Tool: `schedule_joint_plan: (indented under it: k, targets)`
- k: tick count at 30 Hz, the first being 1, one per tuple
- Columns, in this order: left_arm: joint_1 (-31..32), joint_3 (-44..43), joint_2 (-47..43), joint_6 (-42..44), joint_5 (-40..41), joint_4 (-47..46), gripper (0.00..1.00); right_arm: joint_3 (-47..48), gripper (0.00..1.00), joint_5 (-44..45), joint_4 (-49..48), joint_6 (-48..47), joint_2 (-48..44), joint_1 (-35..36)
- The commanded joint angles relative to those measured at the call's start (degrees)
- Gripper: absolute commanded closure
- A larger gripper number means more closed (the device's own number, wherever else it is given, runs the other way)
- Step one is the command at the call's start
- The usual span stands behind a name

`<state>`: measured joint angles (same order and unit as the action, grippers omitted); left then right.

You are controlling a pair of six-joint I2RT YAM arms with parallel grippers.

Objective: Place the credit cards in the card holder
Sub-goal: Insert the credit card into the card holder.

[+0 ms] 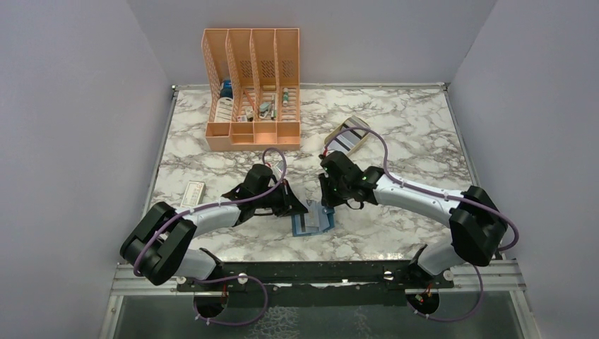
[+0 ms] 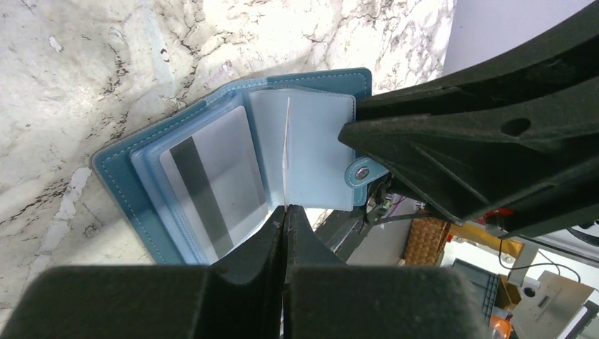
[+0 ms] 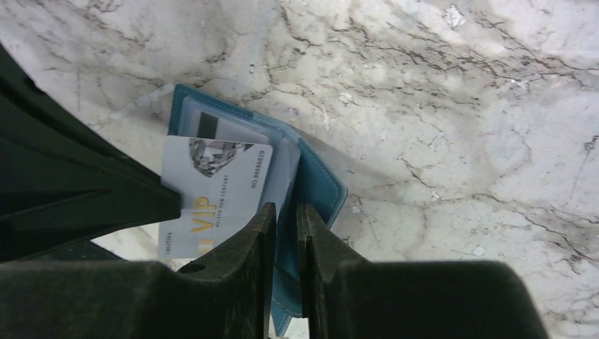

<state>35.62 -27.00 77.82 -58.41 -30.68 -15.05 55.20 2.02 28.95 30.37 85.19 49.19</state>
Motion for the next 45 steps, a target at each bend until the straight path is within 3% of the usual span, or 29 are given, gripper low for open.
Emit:
schedule_joint_plan:
  k: [1,15,45]
  targets:
    - [-0.26,0.22,-0.47,-0.06,-0.99,-1.92,1.00,0.14,0.83,5.51,0.69,0.52,0.97,0.47]
    - [-0.24,-0.88,3.51,2.20,-1.33,-1.29,1.00,-3.91,0.88,10.16,-0.26,1.03,2.59,0.44]
    - [-0.18,-5.82,14.32,6.37,-9.41,-3.09,1.00,-10.21,0.91,11.16,-6.81,0.72,0.95,0.46]
